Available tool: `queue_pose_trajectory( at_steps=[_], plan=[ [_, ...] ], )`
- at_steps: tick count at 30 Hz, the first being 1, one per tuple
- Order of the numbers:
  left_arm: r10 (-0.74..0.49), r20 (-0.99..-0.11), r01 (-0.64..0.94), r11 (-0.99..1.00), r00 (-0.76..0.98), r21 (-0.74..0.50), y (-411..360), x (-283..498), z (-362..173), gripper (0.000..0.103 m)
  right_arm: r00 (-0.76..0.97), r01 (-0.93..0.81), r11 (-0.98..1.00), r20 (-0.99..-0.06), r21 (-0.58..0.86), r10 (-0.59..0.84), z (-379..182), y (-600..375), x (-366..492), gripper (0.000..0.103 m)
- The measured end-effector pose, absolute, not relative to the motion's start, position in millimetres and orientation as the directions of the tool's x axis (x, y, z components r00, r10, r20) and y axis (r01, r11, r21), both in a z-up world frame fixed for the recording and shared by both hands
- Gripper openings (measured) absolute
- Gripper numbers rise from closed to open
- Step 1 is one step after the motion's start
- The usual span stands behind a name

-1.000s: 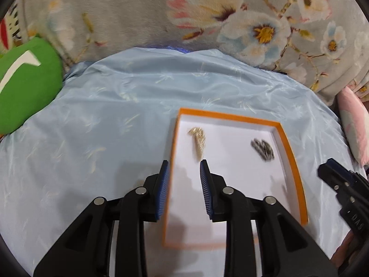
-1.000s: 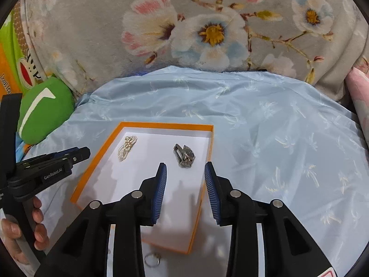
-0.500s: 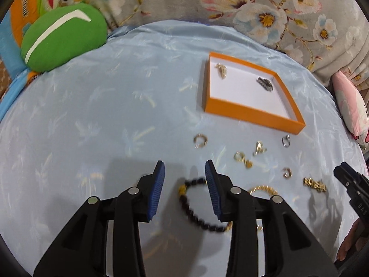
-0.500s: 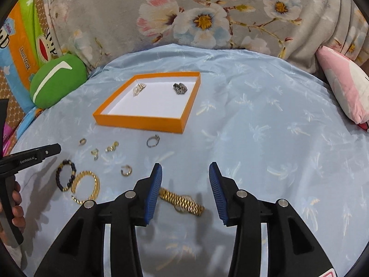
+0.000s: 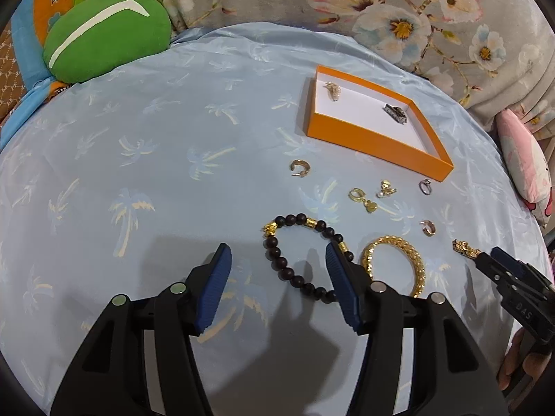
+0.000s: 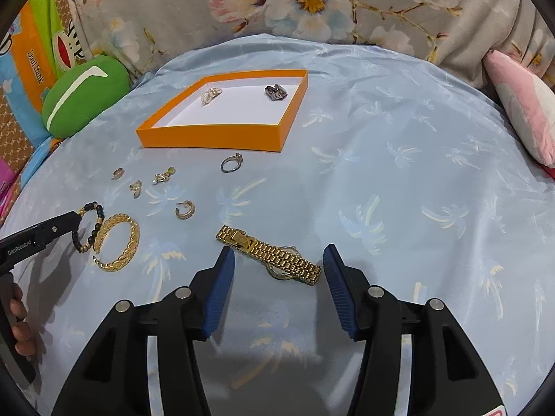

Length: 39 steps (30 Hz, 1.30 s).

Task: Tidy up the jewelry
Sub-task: 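Move the left tool to the gold cuff bangle while the right tool approaches the gold watch, then grasp the gold cuff bangle with the left tool while the right tool grasps the gold watch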

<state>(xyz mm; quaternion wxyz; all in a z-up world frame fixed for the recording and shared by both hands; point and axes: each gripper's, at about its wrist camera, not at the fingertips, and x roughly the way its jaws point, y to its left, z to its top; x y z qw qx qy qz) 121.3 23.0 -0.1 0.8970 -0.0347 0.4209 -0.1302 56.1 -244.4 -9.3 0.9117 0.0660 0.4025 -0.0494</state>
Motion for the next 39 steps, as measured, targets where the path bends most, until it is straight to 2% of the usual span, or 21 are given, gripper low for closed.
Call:
queue_pose_trajectory(
  at_steps=[12, 19, 33, 35, 36, 37, 39],
  plan=[
    [-0.321, -0.741, 0.313, 0.937, 0.589, -0.157, -12, 100, 1, 0.058, 0.647, 0.134, 0.989, -0.762, 0.066, -0.036, -14, -241, 62, 0.054],
    [-0.34, -0.743, 0.342, 0.926, 0.577, -0.158, -26, 95, 1, 0.058, 0.638, 0.115, 0.993, -0.768, 0.029, -0.051, -15, -230, 55, 0.038],
    [-0.381, -0.739, 0.412, 0.898, 0.556, -0.153, -48, 81, 1, 0.059, 0.643, 0.115, 0.989, -0.766, 0.095, -0.001, -14, -234, 57, 0.037],
    [-0.382, -0.739, 0.421, 0.895, 0.554, -0.147, -50, 80, 1, 0.059, 0.639, 0.123, 0.99, -0.769, 0.073, -0.022, -14, -232, 57, 0.033],
    [-0.381, -0.739, 0.424, 0.894, 0.555, -0.142, -51, 79, 1, 0.059, 0.637, 0.126, 0.99, -0.77, 0.062, -0.033, -14, -232, 56, 0.025],
    [-0.382, -0.74, 0.427, 0.893, 0.553, -0.142, -52, 79, 1, 0.059, 0.638, 0.131, 0.989, -0.77, 0.063, -0.035, -14, -232, 54, 0.022],
    [-0.378, -0.744, 0.427, 0.894, 0.55, -0.139, -53, 80, 0, 0.059, 0.639, 0.143, 0.986, -0.769, 0.089, -0.023, -14, -236, 50, 0.021]
  ],
)
